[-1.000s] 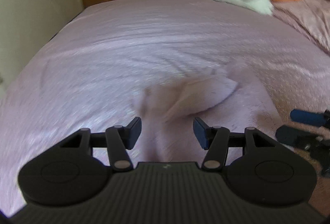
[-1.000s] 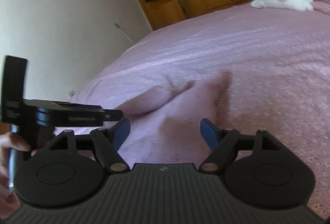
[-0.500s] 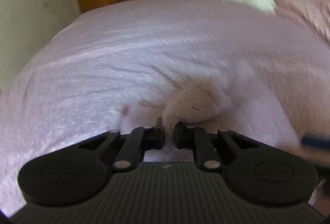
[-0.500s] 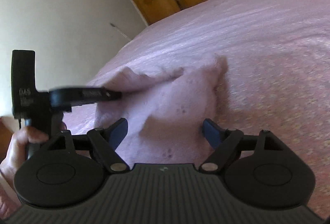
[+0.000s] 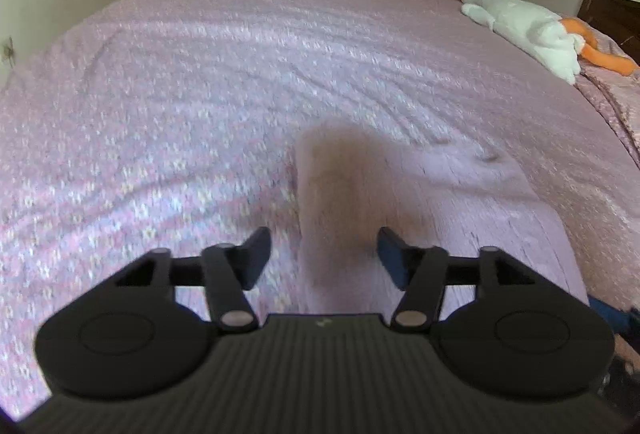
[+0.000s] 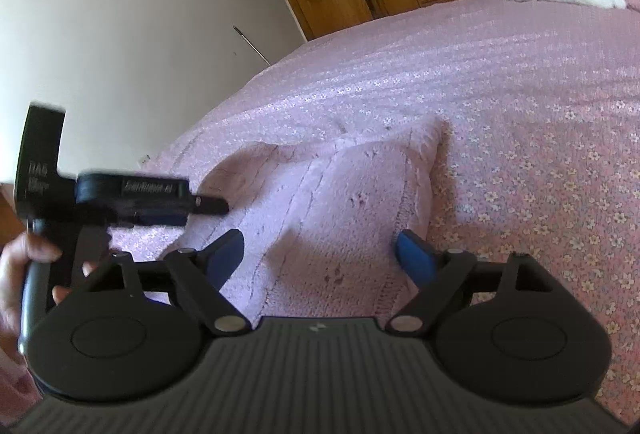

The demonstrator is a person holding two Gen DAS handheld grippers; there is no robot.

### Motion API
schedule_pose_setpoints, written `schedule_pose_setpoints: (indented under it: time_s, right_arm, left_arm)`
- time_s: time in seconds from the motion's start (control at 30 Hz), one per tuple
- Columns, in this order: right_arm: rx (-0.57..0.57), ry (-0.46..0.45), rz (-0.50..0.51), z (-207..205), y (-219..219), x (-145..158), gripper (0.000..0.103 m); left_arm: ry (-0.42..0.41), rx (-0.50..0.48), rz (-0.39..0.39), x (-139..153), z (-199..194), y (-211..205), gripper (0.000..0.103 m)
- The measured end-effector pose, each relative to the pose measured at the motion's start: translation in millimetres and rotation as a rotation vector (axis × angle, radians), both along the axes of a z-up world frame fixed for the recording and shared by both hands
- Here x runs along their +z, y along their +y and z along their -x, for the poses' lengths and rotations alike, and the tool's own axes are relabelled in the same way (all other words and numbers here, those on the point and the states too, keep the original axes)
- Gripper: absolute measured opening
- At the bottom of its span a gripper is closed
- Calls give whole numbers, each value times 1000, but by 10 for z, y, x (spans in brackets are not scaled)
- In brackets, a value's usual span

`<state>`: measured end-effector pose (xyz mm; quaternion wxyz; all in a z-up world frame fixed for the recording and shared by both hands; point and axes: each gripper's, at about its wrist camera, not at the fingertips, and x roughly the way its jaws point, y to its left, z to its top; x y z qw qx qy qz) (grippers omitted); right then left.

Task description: Fold small clothes

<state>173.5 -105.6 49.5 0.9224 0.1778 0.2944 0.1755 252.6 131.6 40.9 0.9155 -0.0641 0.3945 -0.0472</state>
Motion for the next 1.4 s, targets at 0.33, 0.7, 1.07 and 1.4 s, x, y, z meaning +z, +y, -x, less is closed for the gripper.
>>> schedule_pose_setpoints:
  time_s: [0.33,0.7,1.07,1.4]
  right_arm:
    - [-45,168,-231,-158,-452,-162,96]
    - [2,323,-354,-526,-275,-391,63]
    - [2,308,-225,111,-625,484,56]
    - [-48,428,-154,1099,-1084,148,60]
  left_arm:
    - [102,34,114,-129,293,159,85]
    - [224,-98,428,-417,374,188,71]
    - [212,-161,515,-60,800,-129,42]
    - [247,-229,440,-217,1847,-634,43]
